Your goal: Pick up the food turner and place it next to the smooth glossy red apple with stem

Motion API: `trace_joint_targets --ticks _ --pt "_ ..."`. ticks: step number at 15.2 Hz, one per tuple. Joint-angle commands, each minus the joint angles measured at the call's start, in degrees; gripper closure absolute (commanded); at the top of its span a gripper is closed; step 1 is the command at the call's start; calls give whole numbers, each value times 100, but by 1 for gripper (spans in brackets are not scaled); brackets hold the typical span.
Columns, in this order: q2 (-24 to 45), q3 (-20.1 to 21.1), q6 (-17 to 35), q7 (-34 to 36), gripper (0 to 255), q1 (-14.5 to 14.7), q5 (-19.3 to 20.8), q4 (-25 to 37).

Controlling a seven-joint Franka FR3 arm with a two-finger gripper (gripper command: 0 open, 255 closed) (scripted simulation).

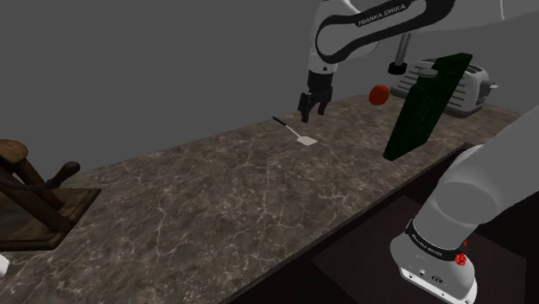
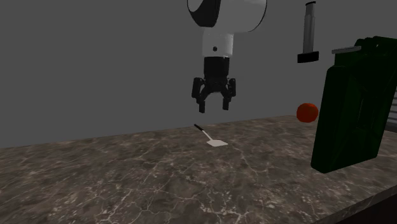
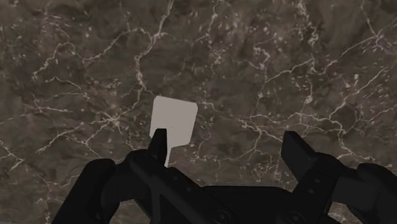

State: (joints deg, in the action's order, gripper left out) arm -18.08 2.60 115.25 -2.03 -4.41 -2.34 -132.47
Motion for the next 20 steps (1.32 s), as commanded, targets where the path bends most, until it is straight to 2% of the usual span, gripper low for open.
trace_joint_targets --ticks 1,8,14,20 --pt "390 -5 259 115 0 -55 41 182" --pt "1821 -108 937 456 0 -228 196 1067" --pt "2981 -241 1252 704 0 -336 276 2020" --pt "3239 -244 1647 705 0 -335 278 1883"
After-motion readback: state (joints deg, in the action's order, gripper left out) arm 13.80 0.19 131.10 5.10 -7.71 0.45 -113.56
